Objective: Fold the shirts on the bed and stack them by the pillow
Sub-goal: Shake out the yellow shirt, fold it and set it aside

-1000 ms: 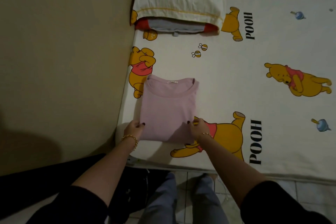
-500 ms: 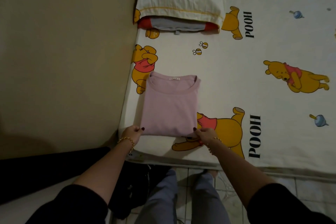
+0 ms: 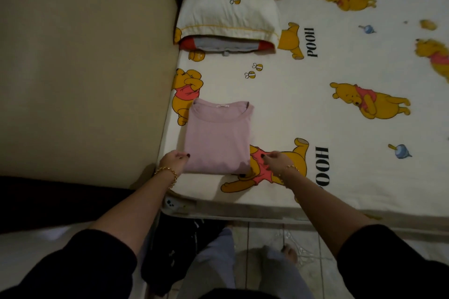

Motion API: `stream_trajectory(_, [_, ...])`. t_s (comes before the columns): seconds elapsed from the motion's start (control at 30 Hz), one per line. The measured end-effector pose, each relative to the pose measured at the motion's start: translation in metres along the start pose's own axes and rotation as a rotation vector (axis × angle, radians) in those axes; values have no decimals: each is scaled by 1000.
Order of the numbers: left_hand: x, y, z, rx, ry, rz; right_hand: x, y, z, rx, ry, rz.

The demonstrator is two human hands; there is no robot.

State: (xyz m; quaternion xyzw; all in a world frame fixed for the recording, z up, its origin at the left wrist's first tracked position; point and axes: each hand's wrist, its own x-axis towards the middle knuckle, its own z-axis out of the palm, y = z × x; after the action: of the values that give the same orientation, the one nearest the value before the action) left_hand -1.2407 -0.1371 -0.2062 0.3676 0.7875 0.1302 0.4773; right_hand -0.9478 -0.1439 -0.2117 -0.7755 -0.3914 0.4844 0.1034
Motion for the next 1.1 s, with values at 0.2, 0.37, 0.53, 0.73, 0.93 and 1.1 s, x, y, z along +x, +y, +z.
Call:
stream_trajectory(0.2, [-59,85,48,-77,-6,235,-41,6,-88,177,69,-172])
stream_trajectory(0.37, [-133,154,134,-39,-129,446,-96,61,-193,273,241,-275])
stream_trajectory(0.53, [-229,214,251,-3,-305,675,-161,167,-305,361,465,-273])
stream_trajectory(0.73, [-335,261,369,104,-531,909,-224,289,-393,494,698,-185])
stream_trajectory(0.93, [-395,303,473,219,-715,1030,-252,377,-448,616,866,-54])
stream_trajectory(1.1, [-406,345,549,299,-805,1075,-242,415,-501,670,939,14])
